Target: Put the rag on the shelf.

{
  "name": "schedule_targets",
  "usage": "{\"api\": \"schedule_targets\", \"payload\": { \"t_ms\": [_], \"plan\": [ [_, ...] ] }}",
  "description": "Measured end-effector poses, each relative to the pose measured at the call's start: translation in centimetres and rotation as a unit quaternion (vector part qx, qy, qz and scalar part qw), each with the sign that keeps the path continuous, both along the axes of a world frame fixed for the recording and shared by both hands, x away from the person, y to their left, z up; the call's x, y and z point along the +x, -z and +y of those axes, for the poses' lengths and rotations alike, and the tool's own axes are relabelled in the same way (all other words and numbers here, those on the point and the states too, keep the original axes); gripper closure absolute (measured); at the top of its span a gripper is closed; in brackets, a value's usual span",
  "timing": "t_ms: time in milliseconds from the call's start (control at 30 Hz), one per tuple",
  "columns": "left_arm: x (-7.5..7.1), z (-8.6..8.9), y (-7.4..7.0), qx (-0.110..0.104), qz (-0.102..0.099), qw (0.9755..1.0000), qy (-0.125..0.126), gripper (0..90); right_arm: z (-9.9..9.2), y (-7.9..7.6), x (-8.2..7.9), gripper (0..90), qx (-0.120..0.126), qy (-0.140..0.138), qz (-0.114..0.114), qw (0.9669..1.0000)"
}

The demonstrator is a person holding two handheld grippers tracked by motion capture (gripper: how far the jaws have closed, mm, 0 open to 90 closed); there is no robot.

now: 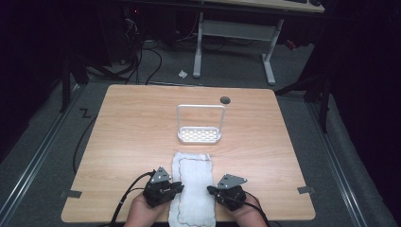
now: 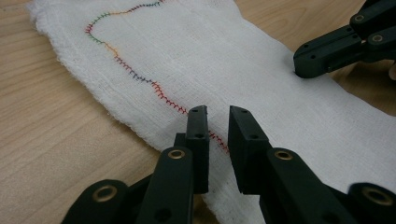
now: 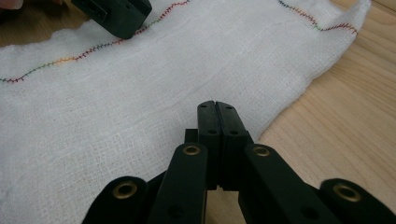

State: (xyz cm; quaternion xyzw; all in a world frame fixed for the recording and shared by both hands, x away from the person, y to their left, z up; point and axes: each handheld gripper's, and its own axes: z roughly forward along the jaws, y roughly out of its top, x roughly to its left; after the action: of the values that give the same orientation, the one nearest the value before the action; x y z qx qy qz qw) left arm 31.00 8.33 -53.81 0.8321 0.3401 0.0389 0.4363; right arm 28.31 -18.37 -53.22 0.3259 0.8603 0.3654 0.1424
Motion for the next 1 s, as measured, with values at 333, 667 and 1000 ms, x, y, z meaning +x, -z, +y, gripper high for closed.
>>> {"api": "schedule_targets", "payload": {
  "t_ms": [333,667,1000],
  "plan": [
    [2.4,2.4,-0.9,-0.029,-0.022,0.9965,-0.075,60.3,-0.3,-0.1,0.0,89.2,-0.005,-0.009,-0.003,0.9999],
    [8.3,-0.2,-0.3,0.012,-0.014,0.9926,-0.120,51.2,-0.8,0.0,0.4,88.7,0.012,-0.017,0.012,0.9997],
    [8.8,-0.9,-0.2,0.017,-0.009,0.9934,-0.113,65.5,-1.0,0.1,0.6,88.0,0.019,-0.020,0.018,0.9995]
  ]
}}
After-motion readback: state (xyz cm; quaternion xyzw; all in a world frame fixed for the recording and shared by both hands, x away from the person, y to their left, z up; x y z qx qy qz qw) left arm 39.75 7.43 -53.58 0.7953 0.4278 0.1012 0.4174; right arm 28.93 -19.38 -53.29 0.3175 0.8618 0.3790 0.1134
